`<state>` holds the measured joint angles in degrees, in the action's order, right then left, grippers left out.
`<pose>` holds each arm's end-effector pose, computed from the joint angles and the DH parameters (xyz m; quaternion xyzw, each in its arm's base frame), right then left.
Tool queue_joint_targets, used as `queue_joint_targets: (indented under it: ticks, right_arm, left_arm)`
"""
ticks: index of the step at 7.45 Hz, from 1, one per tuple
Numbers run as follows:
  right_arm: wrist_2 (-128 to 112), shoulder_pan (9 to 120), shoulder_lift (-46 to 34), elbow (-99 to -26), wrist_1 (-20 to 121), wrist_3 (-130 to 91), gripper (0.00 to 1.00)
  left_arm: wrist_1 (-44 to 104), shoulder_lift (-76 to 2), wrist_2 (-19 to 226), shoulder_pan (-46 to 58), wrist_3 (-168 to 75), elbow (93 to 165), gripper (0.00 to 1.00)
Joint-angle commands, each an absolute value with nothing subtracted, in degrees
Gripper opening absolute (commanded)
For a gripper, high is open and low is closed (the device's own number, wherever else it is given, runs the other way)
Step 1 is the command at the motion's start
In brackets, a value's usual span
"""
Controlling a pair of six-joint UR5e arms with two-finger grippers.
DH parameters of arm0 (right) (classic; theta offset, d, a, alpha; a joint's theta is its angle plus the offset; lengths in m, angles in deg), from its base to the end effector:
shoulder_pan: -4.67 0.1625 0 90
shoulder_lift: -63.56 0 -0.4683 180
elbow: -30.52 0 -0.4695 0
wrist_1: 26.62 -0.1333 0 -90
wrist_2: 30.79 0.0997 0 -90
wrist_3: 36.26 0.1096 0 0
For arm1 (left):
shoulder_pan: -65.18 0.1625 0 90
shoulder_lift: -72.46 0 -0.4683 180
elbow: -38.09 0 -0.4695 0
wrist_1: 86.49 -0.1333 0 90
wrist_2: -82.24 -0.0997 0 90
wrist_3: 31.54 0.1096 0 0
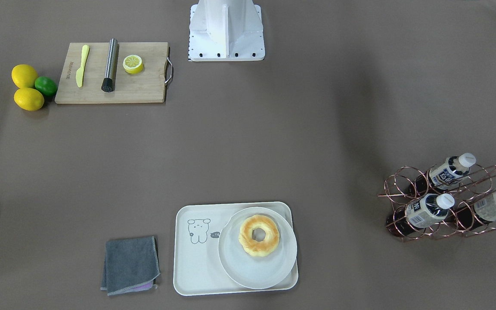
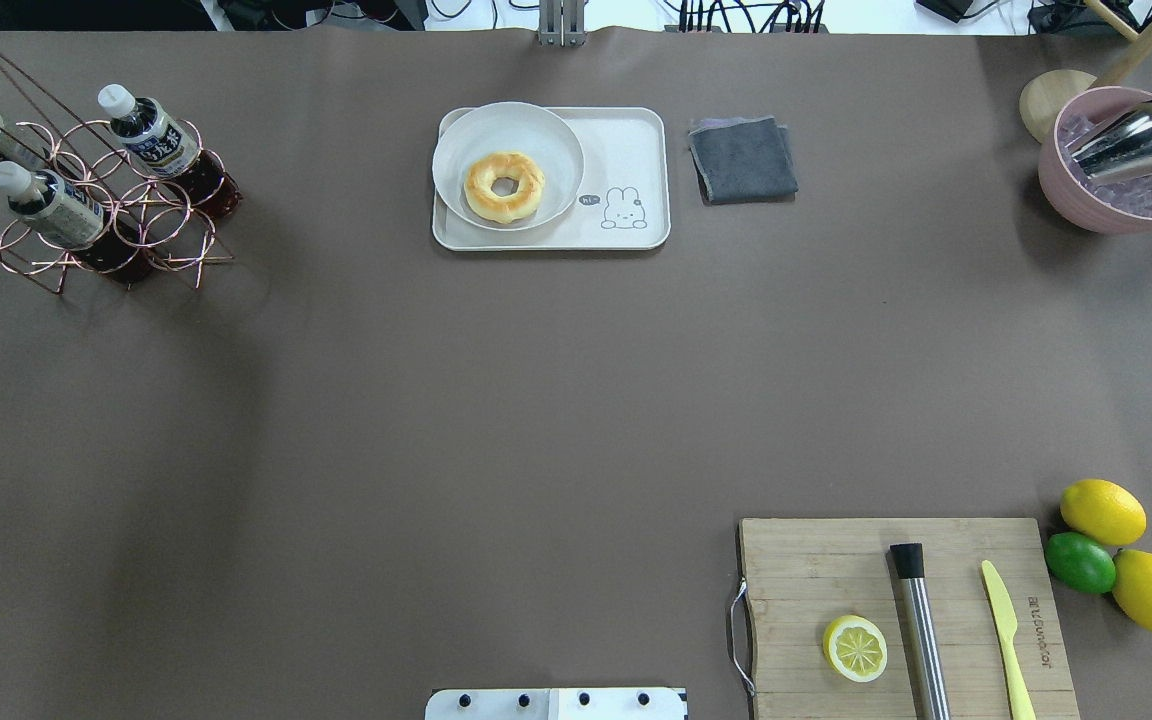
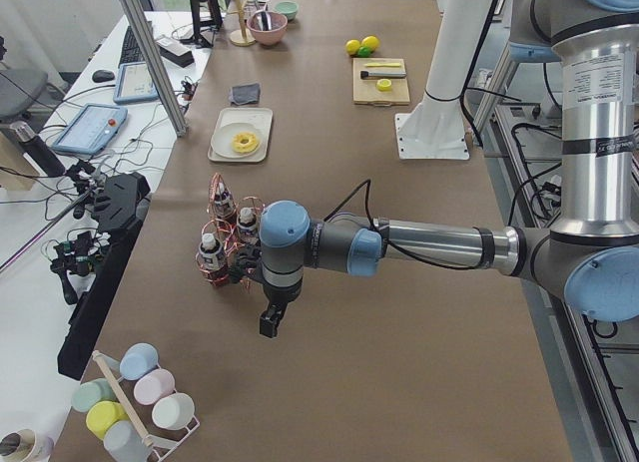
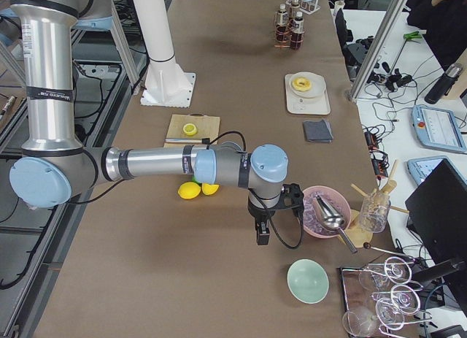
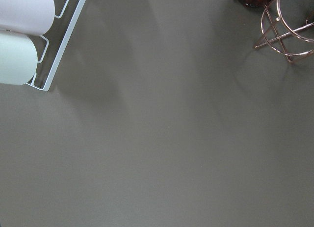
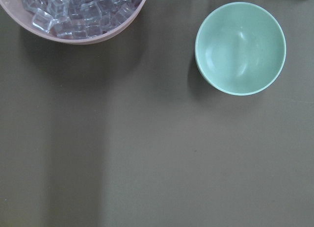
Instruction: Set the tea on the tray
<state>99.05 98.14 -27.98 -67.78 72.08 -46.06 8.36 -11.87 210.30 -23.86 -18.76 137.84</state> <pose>0.0963 -0.5456 0.6628 0.0236 -0.3402 -0.0461 0.9389 -0.0568 -0.5350 0.6649 0.1067 0.3158 0.1379 0.9327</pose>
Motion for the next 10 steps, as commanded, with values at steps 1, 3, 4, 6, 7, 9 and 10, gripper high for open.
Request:
queue_joint_targets:
  ticks: [1,3,4,6,7,9,10]
  right_arm:
    - [99.3,98.2,-28.0,-67.9,72.1,-45.7,1.00]
    - [99.4,98.2,-28.0,-68.3,72.1,-45.7,1.00]
    - [99.4,98.2,-27.9,-68.4,72.0,-45.7,1.00]
    - [99.4,98.1,-27.5,-68.4,72.1,-45.6,1.00]
    - [99.4,98.0,-27.5,-68.2,72.1,-45.6,1.00]
    - [99.6,98.0,-27.8,-68.3,72.2,-45.6,1.00]
    - [99.4,98.0,-27.7,-68.1,72.2,-45.6,1.00]
  left_arm:
    - [8.4,-12.0,210.3,-23.9,-18.4,137.7,0.98]
    - [8.5,-12.1,210.4,-23.9,-18.4,138.2,0.98]
    - [9.0,-12.6,210.4,-23.9,-18.3,138.3,0.98]
    - [9.2,-11.8,209.9,-23.5,-19.0,143.3,0.98]
    - [8.7,-12.4,210.4,-23.3,-19.6,142.3,0.98]
    - [3.9,-14.4,214.5,-23.7,-26.4,143.5,0.98]
    - [2.6,-14.8,217.4,-23.4,-31.1,146.1,0.98]
